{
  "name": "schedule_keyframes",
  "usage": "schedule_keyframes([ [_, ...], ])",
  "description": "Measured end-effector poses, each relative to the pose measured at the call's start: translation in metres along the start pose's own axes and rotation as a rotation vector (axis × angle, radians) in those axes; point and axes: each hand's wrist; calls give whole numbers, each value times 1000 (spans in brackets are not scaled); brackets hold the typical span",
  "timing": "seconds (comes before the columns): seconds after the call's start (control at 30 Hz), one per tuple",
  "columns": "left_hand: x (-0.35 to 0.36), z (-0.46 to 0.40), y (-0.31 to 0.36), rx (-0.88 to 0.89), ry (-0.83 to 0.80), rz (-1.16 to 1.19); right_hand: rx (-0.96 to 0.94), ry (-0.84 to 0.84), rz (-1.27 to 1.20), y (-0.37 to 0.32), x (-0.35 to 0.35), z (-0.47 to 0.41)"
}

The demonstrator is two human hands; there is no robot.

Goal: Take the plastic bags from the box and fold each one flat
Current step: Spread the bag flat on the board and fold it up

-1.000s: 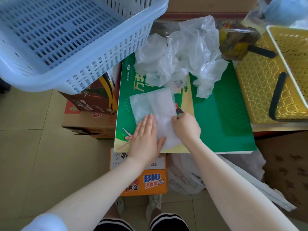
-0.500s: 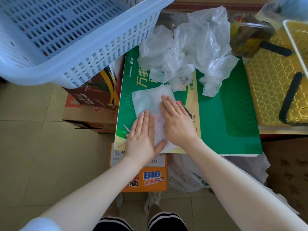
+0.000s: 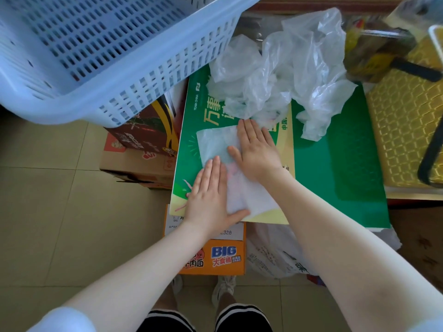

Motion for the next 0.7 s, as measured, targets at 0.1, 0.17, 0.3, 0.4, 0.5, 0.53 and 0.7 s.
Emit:
schedule_keyframes([
  [0.1,1,-1,1,-15,-17,29,-144,151,-3,-4,-5,36],
  [0.17,2,-1,1,-7,-14,36,-200,162,-6,-3,6,65],
  [0.3,0,-1,0,1,-37,24,-172,59,27,14,29,86],
  [0.4,3,0,-1,10,-59,9,-145,64,37,21,34,80],
  [0.5,3,1,-2,18,-57,29,-95,87,1,26,30,70],
  [0.53,2,1,-3,26,-47,27,-71,93,-20,27,28,68],
  [0.7,-16,-13,-17,172,109,103,-24,116,-46,27,27,65],
])
Point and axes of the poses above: each hand's wrist, its own z-axis away from the middle knuckle, its own x-axis out of the palm, y = z × x, and after that the axes turned 8 degrees about -z, right-handed
